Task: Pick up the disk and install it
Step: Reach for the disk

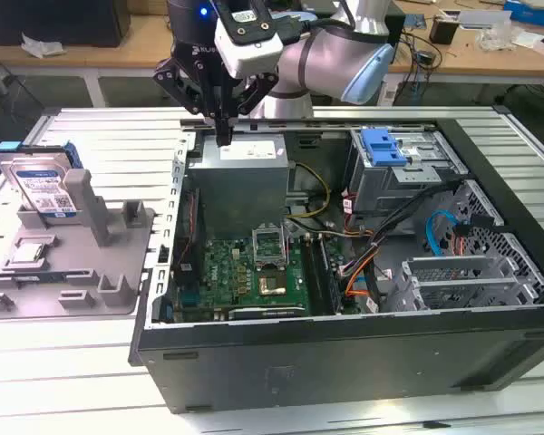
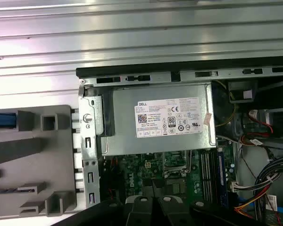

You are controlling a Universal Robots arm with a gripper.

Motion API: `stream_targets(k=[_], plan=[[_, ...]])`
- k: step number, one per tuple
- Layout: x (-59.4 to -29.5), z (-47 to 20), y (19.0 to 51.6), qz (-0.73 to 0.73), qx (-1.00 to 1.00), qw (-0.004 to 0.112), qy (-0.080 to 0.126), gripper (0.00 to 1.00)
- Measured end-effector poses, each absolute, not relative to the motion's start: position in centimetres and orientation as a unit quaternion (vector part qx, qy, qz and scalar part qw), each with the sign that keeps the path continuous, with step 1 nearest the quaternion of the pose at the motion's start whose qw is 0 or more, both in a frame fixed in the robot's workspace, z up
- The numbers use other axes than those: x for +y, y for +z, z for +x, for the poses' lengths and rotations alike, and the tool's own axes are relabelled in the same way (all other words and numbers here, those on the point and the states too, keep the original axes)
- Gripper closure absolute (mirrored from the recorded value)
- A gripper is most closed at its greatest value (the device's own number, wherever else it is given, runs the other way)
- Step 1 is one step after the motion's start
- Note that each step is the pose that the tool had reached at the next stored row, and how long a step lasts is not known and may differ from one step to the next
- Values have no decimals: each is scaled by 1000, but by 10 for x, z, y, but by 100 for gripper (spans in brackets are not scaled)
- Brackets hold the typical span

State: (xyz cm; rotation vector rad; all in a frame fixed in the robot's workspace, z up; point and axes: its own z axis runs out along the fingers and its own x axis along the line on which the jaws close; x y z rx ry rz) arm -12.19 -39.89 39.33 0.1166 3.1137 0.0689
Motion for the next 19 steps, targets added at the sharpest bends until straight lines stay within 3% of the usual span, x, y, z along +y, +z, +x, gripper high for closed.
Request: stream_targets(k=[11,19], plan=[[-399,-122,393,37,999,13,22,89],[-386,-176,393,37,999,13,22,89]])
